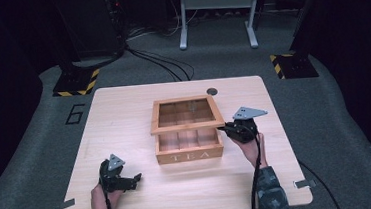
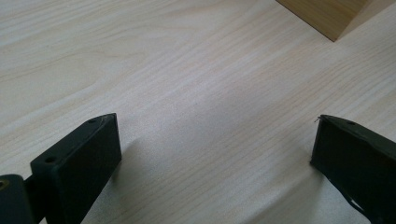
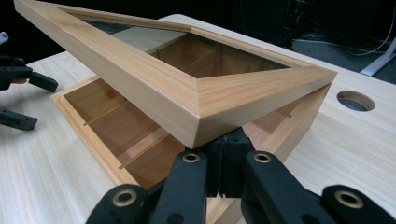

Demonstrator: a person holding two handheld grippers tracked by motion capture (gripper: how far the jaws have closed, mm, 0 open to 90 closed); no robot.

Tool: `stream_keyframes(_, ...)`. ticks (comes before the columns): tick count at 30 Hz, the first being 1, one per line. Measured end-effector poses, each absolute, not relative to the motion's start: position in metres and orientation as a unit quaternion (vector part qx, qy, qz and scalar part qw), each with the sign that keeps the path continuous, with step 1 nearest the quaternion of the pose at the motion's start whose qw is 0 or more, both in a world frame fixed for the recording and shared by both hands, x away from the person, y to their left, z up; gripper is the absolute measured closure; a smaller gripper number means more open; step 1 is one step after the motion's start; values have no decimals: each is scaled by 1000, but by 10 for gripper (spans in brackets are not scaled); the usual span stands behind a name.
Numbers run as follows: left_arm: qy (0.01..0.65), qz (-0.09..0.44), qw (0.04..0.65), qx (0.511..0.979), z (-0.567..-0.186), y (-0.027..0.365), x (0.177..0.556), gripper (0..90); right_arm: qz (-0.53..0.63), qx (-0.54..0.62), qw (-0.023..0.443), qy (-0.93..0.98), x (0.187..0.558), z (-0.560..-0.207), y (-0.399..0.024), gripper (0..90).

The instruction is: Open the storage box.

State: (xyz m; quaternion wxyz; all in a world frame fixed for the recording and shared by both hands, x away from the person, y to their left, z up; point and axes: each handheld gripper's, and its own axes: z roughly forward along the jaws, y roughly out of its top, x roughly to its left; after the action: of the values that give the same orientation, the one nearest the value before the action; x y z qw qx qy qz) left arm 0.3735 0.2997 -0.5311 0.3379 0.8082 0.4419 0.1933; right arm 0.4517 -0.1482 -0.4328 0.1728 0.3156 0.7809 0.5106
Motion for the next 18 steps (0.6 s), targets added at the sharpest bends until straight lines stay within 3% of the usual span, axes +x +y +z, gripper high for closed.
stream_keyframes(18,444,194,340,806,-531,299,373,12,514,311,172,781,467,-427,-144,893)
